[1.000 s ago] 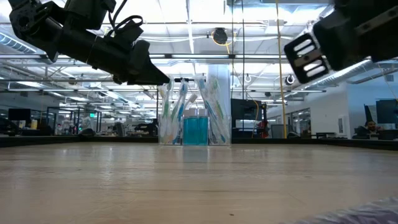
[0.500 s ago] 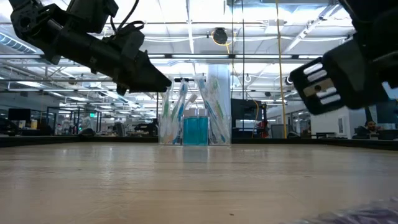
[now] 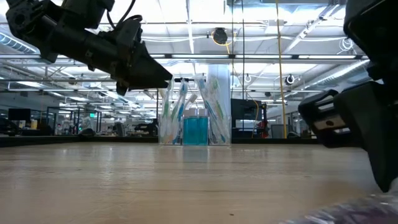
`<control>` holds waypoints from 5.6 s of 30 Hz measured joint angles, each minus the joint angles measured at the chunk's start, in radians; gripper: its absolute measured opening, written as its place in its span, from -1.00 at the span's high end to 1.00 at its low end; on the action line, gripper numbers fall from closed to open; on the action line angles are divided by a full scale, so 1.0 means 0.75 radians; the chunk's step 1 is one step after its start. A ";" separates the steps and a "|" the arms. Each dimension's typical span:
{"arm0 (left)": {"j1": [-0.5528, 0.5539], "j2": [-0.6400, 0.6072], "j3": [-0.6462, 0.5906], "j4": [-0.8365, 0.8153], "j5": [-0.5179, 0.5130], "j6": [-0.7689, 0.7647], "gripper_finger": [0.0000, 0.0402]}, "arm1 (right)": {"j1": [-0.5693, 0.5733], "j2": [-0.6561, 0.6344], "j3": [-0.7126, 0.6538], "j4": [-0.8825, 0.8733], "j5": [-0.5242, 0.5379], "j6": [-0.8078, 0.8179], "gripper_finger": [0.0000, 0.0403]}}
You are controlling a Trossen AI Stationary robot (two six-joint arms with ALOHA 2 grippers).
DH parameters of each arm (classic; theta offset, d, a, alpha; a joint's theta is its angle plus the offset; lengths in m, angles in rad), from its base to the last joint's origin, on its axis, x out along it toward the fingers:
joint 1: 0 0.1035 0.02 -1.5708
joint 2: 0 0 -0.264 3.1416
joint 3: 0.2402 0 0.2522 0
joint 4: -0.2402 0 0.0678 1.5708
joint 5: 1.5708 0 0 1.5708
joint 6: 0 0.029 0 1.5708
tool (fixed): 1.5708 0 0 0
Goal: Pick & Place toothbrushing station
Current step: Put the violet toothbrush into the transparent organizer
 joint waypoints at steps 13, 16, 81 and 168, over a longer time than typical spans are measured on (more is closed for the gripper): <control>-0.005 0.000 0.000 0.131 0.116 0.005 0.20 | -0.061 -0.030 -0.001 -0.063 -0.082 -0.066 0.86; -0.006 0.000 0.000 0.266 0.272 0.032 0.20 | -0.091 -0.089 -0.002 -0.107 -0.082 -0.179 0.93; 0.149 0.557 0.508 -0.211 0.496 -0.234 0.71 | -0.748 -0.494 -0.003 -0.459 0.272 -2.092 0.87; 0.264 0.663 0.262 0.783 -0.723 0.575 0.64 | -0.850 -0.495 -0.002 -0.396 0.369 -1.304 0.30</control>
